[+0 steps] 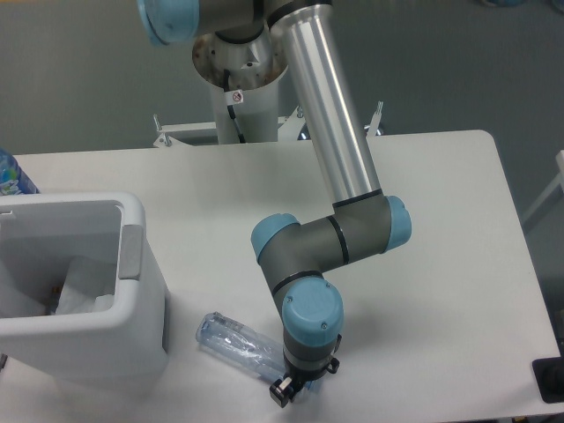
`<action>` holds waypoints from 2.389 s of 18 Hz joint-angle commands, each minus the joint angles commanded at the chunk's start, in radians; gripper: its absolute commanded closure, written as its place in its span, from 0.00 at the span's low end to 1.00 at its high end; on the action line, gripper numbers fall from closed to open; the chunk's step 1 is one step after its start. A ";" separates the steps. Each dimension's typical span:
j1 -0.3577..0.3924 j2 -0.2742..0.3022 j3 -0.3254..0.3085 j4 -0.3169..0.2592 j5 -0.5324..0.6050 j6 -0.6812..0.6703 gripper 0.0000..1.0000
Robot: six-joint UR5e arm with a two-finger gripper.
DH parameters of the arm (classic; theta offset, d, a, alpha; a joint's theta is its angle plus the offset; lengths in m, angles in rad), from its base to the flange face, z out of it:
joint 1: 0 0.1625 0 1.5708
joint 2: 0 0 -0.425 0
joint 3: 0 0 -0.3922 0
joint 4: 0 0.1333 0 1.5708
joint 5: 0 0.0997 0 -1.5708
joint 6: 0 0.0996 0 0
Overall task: Place the trash in the trash can
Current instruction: 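Close the gripper on the bottle cap end and adjust the grip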
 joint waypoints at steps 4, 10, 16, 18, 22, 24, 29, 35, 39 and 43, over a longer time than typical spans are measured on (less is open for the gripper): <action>-0.006 0.002 -0.002 0.000 0.000 -0.002 0.30; -0.008 0.002 -0.003 0.000 0.002 -0.002 0.42; -0.009 0.002 -0.005 0.000 0.008 -0.002 0.46; -0.009 0.003 -0.008 -0.002 0.006 -0.002 0.49; -0.015 0.008 -0.009 -0.003 0.006 0.000 0.50; -0.017 0.011 -0.011 -0.003 0.006 0.002 0.50; -0.018 0.025 -0.023 -0.005 0.023 0.008 0.54; -0.018 0.029 -0.028 -0.006 0.023 0.009 0.63; -0.018 0.031 -0.029 -0.006 0.023 0.011 0.65; -0.018 0.066 -0.032 -0.006 0.021 0.014 0.65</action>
